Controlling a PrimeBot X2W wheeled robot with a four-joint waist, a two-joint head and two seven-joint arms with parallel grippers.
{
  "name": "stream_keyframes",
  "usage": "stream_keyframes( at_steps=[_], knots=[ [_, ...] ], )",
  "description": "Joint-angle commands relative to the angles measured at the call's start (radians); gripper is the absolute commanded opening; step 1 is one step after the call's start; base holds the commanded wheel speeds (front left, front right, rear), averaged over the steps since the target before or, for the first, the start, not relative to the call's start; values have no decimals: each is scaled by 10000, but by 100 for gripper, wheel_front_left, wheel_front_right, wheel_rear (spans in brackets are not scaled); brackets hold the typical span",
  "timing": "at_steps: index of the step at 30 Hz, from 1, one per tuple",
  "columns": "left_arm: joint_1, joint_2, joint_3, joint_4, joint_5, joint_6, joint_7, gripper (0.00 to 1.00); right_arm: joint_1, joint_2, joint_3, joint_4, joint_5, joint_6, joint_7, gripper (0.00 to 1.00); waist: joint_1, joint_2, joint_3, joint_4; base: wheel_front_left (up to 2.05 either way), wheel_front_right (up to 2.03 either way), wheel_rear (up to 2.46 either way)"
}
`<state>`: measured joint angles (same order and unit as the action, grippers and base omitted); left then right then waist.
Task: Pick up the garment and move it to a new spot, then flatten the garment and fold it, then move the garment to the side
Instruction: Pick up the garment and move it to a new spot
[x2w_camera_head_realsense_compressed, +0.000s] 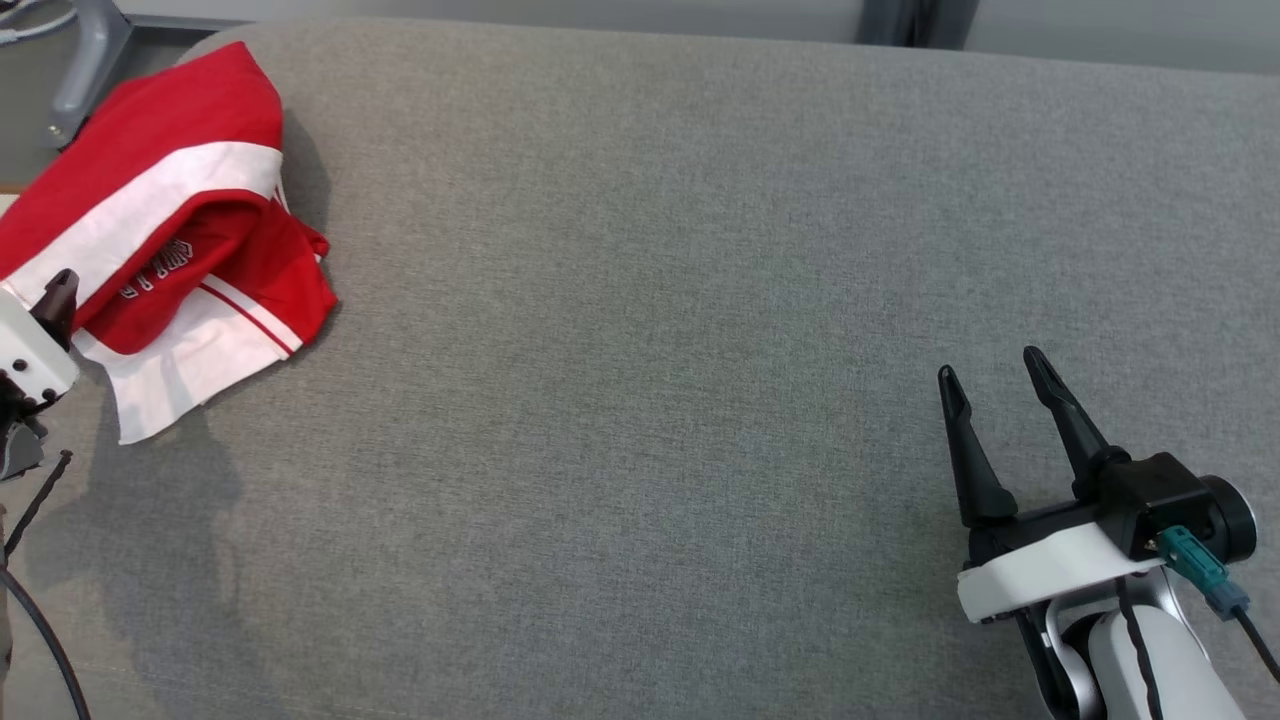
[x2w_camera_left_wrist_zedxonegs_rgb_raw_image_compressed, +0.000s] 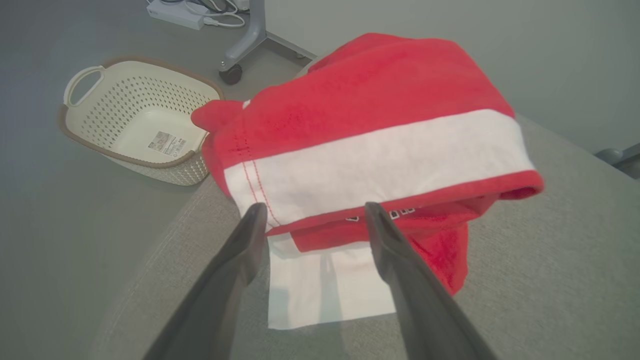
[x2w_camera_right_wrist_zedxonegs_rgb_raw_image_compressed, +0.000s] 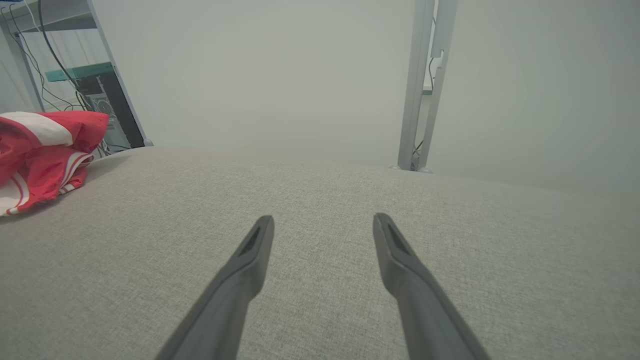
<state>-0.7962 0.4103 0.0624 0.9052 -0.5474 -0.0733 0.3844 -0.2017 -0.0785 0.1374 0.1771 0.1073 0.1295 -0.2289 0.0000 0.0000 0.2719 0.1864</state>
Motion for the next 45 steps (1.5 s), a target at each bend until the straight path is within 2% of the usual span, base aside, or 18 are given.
stream_keyframes(
  at_steps=[1, 9, 10, 11, 12, 13, 14, 17, 32, 39, 45],
  knots=[
    [-249, 83, 103, 206, -138, -62, -153, 100, -150, -92, 10, -117, -40, 23, 49, 100, 0, 0, 390, -238, 0, 0, 0],
    [-694, 95, 321, 1224, -499, -221, -598, 100, -358, -212, -3, -514, -143, 23, 201, 100, 0, 0, 1010, -350, 0, 0, 0],
    [-742, 101, 315, 1286, -510, -229, -652, 80, -368, -215, -10, -537, -160, 23, 214, 100, 0, 0, 1041, -344, 0, 0, 0],
    [-776, 85, 301, 1352, -523, -252, -706, 42, -372, -208, -12, -559, -174, 23, 229, 100, 0, 0, 1069, -341, 0, 0, 0],
    [-796, 74, 306, 1422, -558, -273, -755, 25, -371, -208, -7, -579, -191, 23, 244, 100, 0, 0, 1094, -338, 0, 0, 0],
    [-796, 74, 306, 1422, -558, -273, -755, 25, -371, -208, -7, -579, -191, 23, 244, 100, 0, 0, 1094, -338, 0, 0, 0],
    [-817, 120, 310, 1460, -547, -287, -899, 0, -385, -216, 6, -591, -202, 23, 251, 100, 0, 0, 1127, -340, 0, 0, 0],
    [-879, 31, 241, 1522, -504, -282, -1227, 0, -408, -259, 3, -598, -176, 23, 269, 100, 0, 0, 1149, -321, 0, 0, 0],
    [-1583, 451, -651, 1057, 496, -391, -3470, 0, -290, -153, -208, -460, -87, 23, 148, 100, 0, 0, 577, -62, 0, 0, 0],
    [-1697, 523, -1214, -161, 1120, -388, -4590, 0, -287, -30, -317, -356, -47, 23, -6, 100, 0, 0, -29, -70, 0, 0, 0],
    [-1010, 249, -1673, -2089, 1279, -406, -4804, 0, -137, 122, -529, -279, -28, 23, -177, 100, 0, 0, -669, -285, 0, 0, 0]
  ],
)
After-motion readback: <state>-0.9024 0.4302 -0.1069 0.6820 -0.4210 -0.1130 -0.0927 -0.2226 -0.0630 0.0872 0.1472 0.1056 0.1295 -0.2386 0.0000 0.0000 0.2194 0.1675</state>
